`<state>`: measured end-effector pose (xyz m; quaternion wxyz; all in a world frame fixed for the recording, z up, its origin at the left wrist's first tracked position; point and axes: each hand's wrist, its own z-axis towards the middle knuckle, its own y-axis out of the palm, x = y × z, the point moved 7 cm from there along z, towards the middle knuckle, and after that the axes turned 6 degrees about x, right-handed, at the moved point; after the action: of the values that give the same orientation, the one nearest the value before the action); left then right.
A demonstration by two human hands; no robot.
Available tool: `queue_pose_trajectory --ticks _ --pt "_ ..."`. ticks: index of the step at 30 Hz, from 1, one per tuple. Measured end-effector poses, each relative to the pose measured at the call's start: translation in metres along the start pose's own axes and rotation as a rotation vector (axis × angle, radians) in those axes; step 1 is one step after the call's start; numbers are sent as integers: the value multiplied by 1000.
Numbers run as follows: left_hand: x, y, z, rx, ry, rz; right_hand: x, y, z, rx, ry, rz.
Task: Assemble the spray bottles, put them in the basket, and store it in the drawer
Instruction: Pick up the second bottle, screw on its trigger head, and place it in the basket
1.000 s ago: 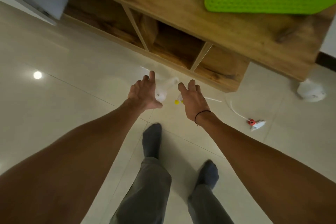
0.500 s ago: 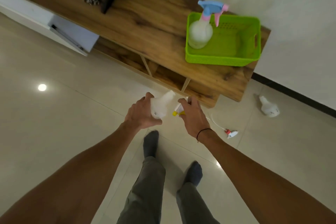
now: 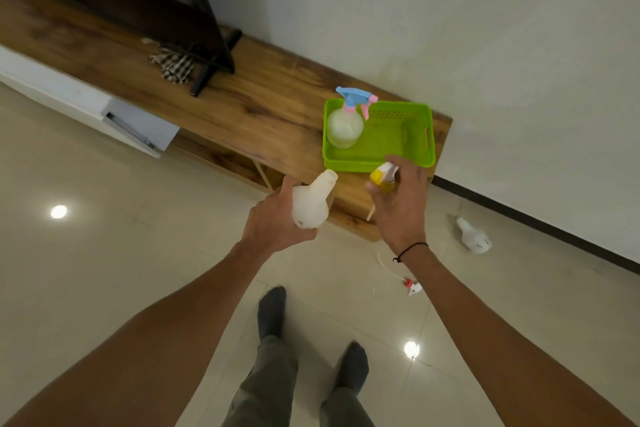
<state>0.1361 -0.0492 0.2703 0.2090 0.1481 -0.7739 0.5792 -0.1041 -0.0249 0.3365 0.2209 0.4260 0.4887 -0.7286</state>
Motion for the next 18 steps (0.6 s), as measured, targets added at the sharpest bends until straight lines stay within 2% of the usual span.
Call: queue_pose_trajectory --ticks 6,13,18 --pt "26 12 23 -16 20 -25 -14 -31 52 171 75 211" --pt "27 27 36 -36 8 -42 -26 -48 75 245 148 403" --pt "28 29 42 -32 16 -65 -29 -49 83 256 145 409"
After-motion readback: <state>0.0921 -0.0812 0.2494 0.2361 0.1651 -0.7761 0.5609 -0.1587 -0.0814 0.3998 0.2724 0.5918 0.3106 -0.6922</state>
